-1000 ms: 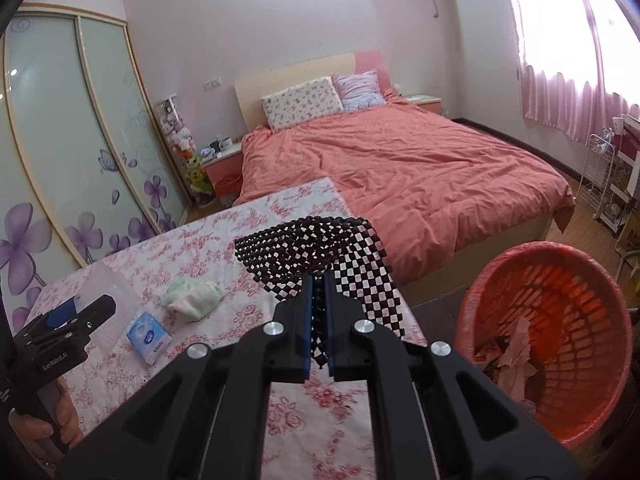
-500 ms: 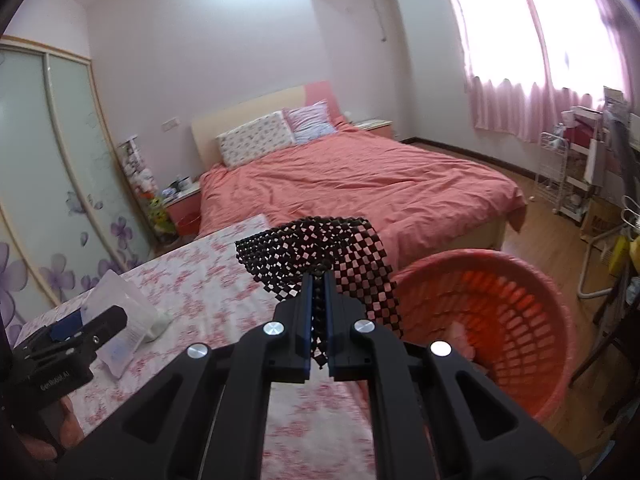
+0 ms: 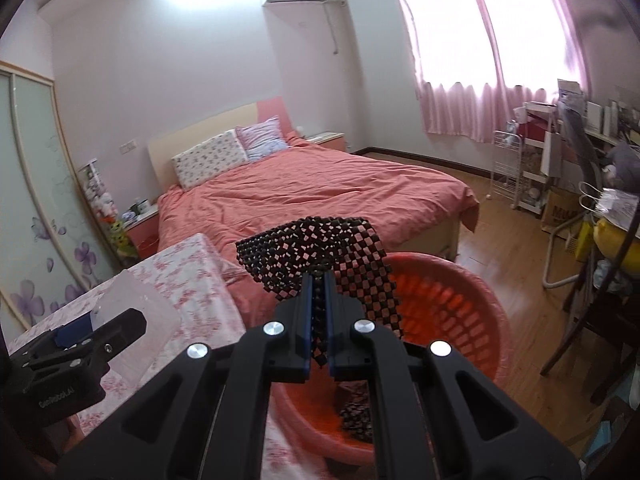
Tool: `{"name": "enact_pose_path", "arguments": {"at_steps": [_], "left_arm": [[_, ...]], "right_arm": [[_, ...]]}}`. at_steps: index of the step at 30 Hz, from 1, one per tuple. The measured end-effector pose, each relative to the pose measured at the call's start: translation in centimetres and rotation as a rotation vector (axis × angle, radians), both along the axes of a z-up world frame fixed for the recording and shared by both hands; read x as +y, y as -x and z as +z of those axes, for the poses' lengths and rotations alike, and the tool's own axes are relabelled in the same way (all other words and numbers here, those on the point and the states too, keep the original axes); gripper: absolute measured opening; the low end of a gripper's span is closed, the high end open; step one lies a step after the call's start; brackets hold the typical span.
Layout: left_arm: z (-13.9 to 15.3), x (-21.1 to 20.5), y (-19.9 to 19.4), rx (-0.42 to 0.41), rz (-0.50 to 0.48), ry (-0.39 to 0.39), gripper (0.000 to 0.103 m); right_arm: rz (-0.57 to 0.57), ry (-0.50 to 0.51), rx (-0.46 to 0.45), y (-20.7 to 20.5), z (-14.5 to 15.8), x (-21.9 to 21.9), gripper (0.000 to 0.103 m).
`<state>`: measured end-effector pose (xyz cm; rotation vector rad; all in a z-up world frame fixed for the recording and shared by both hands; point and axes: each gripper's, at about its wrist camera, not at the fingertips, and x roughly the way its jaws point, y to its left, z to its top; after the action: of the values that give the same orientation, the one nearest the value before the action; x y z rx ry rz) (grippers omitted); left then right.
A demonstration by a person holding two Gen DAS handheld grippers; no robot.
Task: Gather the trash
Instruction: 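Carry tray and mesh cloth over the orange basket and open both tools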
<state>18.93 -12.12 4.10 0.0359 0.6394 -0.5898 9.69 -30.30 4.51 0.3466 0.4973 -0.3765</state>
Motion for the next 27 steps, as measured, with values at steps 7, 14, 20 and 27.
{"name": "enact_pose_path", "arguments": {"at_steps": [7,14,20,27], "left_arm": [[-1.0,-4.4,0.8,0.015,-0.084,-0.001,0.091],[-2.2,-7.4,1.5,0.029,-0.144,-0.019,0.091],[-3.0,-9.4,1.5,0.035,-0.181,-0.033,0.091],[-3.7,-10.9,1.6,0.051,-0.205,-0.044,0.092]], "right_arm": [[-0.056,-0.017,0.007,1.3,-1.5,-2.8,0.006],[-0.090,-0.038,0.012,2.1,-2.7,-5.3,0.006],[-0.106,-0.050,0.011,2.2,-3.5,-6.6,0.006],[-0.117,-0.068,0.009,2.4,-4.3,-8.0,0.007]]}}
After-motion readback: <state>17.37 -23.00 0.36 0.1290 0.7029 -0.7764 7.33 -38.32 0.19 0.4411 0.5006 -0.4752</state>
